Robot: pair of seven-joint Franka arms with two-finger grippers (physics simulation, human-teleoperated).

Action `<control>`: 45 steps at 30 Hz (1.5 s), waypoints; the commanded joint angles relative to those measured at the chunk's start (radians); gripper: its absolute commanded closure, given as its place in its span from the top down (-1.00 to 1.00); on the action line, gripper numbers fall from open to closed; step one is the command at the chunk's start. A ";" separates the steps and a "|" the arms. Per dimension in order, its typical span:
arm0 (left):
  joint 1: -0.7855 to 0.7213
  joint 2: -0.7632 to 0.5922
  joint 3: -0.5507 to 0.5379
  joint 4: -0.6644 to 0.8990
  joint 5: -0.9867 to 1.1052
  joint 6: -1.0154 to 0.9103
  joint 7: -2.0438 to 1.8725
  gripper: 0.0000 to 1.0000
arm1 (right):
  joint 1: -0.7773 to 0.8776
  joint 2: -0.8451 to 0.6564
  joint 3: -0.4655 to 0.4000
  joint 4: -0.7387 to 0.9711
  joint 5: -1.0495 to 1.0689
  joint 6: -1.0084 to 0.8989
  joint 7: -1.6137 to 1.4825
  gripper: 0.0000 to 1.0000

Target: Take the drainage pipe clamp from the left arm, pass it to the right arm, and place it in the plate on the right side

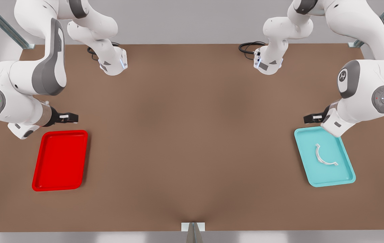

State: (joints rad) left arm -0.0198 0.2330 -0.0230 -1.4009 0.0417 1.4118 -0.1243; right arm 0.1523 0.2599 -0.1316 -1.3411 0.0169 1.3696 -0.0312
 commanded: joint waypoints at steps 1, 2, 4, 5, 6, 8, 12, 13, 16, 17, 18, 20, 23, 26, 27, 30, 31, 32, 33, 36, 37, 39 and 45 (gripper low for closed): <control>0.000 0.002 0.000 0.000 0.001 0.016 -0.069 1.00 | 0.001 -0.001 0.000 -0.004 0.003 0.013 0.014 1.00; 0.000 0.002 0.000 0.000 0.001 0.015 -0.068 1.00 | 0.001 0.001 0.000 -0.004 0.003 0.011 0.024 1.00; 0.020 0.097 0.015 0.032 0.003 0.015 -0.067 1.00 | 0.000 0.002 0.000 -0.004 0.005 0.011 0.024 1.00; 0.067 0.192 0.028 0.074 0.006 0.070 -0.069 1.00 | 0.000 0.002 0.000 -0.004 0.005 0.011 0.025 1.00; 0.078 0.259 0.087 0.074 0.004 0.156 -0.077 1.00 | 0.000 0.004 0.000 -0.006 0.005 0.011 0.025 1.00; 0.100 0.358 0.147 0.076 -0.002 0.300 -0.092 1.00 | 0.000 0.002 0.000 -0.010 0.005 0.011 0.025 1.00; 0.199 0.474 0.149 0.073 -0.003 0.490 -0.196 1.00 | 0.001 0.004 0.001 -0.015 0.005 0.011 0.025 1.00; 0.222 0.503 0.149 0.073 -0.003 0.544 -0.262 1.00 | 0.000 0.002 0.001 -0.023 0.005 0.009 0.025 1.00; 0.256 0.554 0.149 0.065 -0.031 0.654 -0.540 1.00 | 0.001 0.002 0.001 -0.026 0.005 0.009 0.025 1.00; 0.259 0.572 0.147 0.063 -0.033 0.693 -0.646 1.00 | 0.001 0.002 0.001 -0.026 0.005 0.009 0.025 1.00; 0.259 0.579 0.141 0.065 -0.033 0.704 -0.715 1.00 | 0.001 0.004 0.001 -0.026 0.005 0.009 0.025 1.00; 0.259 0.598 0.135 0.066 -0.091 0.772 -0.753 1.00 | 0.001 0.004 0.003 -0.026 0.005 0.009 0.025 1.00; 0.261 0.617 0.135 0.065 -0.094 0.802 -0.755 1.00 | 0.001 0.005 0.003 -0.026 0.005 0.009 0.025 1.00; 0.262 0.617 0.135 0.040 -0.095 0.796 -0.799 1.00 | 0.001 0.005 0.003 -0.026 0.005 0.009 0.025 1.00; 0.268 0.617 0.135 0.025 -0.097 0.800 -0.801 1.00 | 0.001 0.005 0.003 -0.026 0.005 0.009 0.025 1.00; 0.276 0.617 0.135 0.003 -0.098 0.802 -0.815 1.00 | 0.001 0.005 0.003 -0.026 0.005 0.011 0.025 1.00; 0.278 0.618 0.135 0.002 -0.098 0.802 -0.818 1.00 | 0.001 0.004 0.003 -0.027 0.008 0.011 0.025 1.00; 0.279 0.625 0.135 0.002 -0.098 0.803 -0.818 1.00 | 0.001 0.004 0.003 -0.027 0.012 0.011 0.025 1.00; 0.281 0.632 0.135 0.002 -0.102 0.825 -0.819 1.00 | 0.001 0.004 0.003 -0.027 0.012 0.011 0.025 1.00; 0.291 0.638 0.135 -0.015 -0.106 0.854 -0.818 1.00 | 0.001 0.005 0.003 -0.027 0.014 0.011 0.025 1.00; 0.291 0.637 0.135 -0.018 -0.106 0.855 -0.818 1.00 | 0.001 0.005 0.003 -0.027 0.014 0.011 0.025 1.00; 0.291 0.637 0.135 -0.018 -0.106 0.852 -0.816 0.42 | 0.001 0.007 0.003 -0.029 0.017 0.011 0.025 1.00; 0.291 0.638 0.133 -0.020 -0.106 0.845 -0.813 -0.01 | 0.001 0.009 0.004 -0.033 0.020 0.009 0.027 1.00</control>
State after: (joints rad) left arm 0.2715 0.8724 0.1106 -1.4209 -0.0641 2.2502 -0.7935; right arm 0.1534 0.2696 -0.1272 -1.3743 0.0351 1.3801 -0.0080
